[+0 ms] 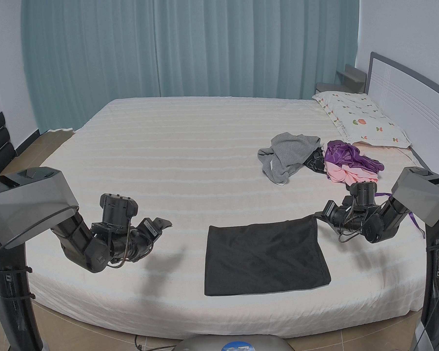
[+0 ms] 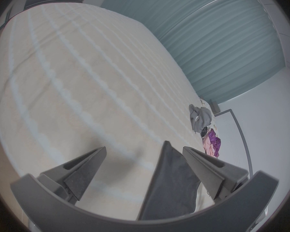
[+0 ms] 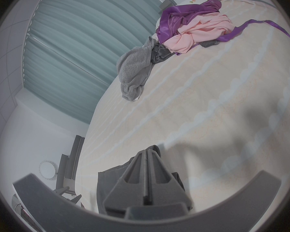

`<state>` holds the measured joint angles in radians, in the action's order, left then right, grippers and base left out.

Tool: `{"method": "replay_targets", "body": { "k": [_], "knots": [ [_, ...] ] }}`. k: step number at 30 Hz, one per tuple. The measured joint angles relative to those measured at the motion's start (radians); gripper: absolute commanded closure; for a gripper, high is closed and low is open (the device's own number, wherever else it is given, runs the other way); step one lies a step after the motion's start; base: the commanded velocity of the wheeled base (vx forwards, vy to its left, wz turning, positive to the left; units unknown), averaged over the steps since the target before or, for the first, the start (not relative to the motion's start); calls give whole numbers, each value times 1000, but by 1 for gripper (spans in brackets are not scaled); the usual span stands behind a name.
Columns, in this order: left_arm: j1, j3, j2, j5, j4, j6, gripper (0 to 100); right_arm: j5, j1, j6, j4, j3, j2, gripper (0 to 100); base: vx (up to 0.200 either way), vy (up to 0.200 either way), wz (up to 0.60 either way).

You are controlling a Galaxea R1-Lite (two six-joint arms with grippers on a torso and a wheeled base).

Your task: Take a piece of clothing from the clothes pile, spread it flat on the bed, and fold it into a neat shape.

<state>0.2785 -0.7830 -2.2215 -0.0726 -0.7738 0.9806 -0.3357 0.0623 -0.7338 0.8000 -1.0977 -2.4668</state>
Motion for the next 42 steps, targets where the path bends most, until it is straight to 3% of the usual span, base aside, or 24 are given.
{"method": "replay_targets", "body": {
  "k": [10,18,35,36,42],
  "knots": [
    [80,-224,-85,32,57,-10,0,2,-3,-3,0,-6,-2,100,0,0,0],
    [156,-378,-190,152,105,-13,0,7,-17,-2,-4,-6,-1,100,0,0,0],
    [167,-412,-249,165,98,-14,0,23,-32,4,-32,-15,-10,100,0,0,0],
    [166,-412,-249,166,98,-13,0,23,-32,4,-32,-16,-12,0,0,0,0],
    [164,-405,-250,165,96,-12,0,23,-29,7,-31,-11,-16,0,0,0,0]
  ]
}}
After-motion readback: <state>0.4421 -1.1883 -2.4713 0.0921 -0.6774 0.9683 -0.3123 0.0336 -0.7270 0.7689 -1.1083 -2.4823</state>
